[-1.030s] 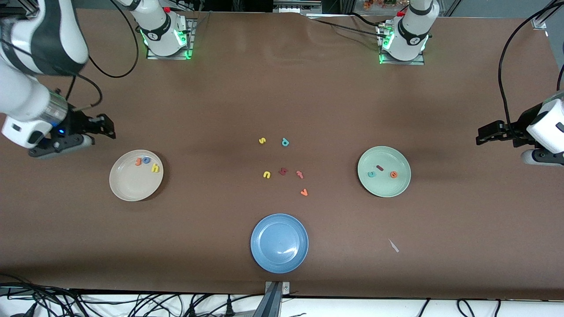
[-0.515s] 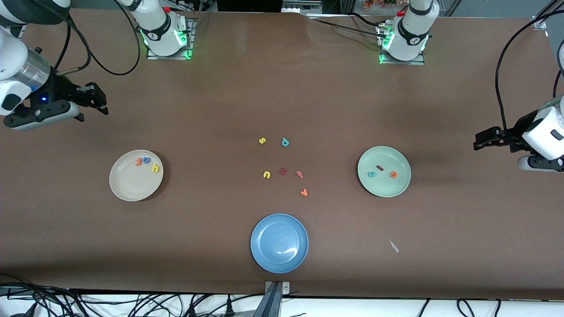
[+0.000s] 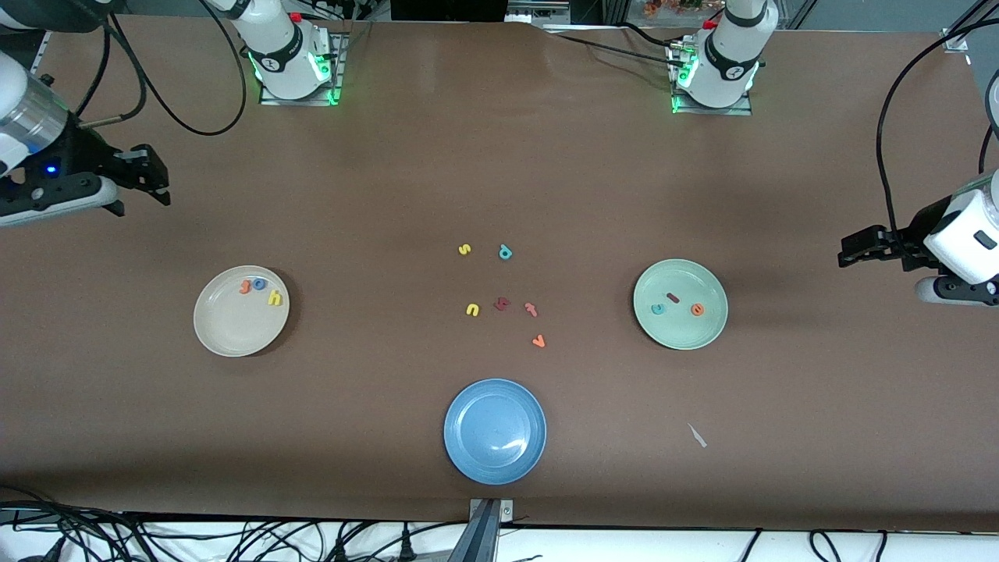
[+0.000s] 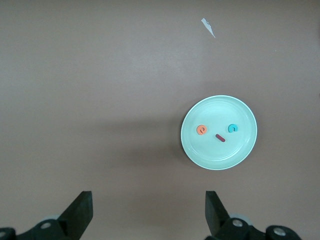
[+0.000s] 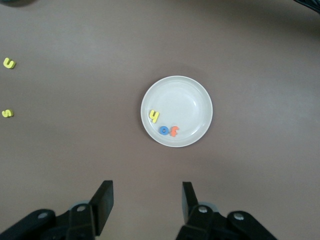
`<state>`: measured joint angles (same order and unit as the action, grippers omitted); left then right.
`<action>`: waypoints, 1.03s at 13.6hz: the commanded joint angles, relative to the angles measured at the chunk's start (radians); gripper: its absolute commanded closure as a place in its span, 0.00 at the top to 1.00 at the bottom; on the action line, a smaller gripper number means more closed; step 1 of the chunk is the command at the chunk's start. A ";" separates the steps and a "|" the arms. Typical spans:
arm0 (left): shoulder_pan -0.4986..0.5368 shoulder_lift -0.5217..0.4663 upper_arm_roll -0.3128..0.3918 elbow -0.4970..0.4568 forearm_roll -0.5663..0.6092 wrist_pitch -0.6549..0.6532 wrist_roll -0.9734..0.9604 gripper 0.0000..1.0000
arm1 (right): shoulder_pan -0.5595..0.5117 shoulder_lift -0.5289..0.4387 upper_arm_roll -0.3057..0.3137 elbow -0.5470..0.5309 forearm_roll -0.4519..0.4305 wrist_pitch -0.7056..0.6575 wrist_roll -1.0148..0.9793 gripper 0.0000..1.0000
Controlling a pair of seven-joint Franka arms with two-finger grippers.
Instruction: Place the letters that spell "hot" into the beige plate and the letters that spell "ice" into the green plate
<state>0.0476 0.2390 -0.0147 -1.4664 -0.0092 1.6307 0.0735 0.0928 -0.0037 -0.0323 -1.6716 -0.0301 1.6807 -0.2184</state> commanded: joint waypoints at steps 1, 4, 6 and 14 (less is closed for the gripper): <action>0.001 -0.003 0.001 -0.002 -0.017 0.006 0.025 0.99 | -0.042 0.021 0.037 0.035 -0.010 -0.026 0.005 0.64; 0.001 -0.003 0.001 0.000 -0.018 0.006 0.025 0.99 | -0.047 0.022 0.035 0.036 -0.007 -0.026 0.010 0.64; 0.001 -0.003 0.001 -0.002 -0.017 0.006 0.026 0.99 | -0.045 0.022 0.035 0.036 -0.002 -0.026 0.013 0.66; 0.001 0.000 0.002 0.000 -0.017 0.006 0.026 0.99 | -0.047 0.022 0.034 0.038 0.079 -0.050 0.122 0.71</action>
<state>0.0476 0.2407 -0.0148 -1.4664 -0.0092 1.6307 0.0737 0.0630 0.0065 -0.0141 -1.6669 0.0233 1.6624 -0.1413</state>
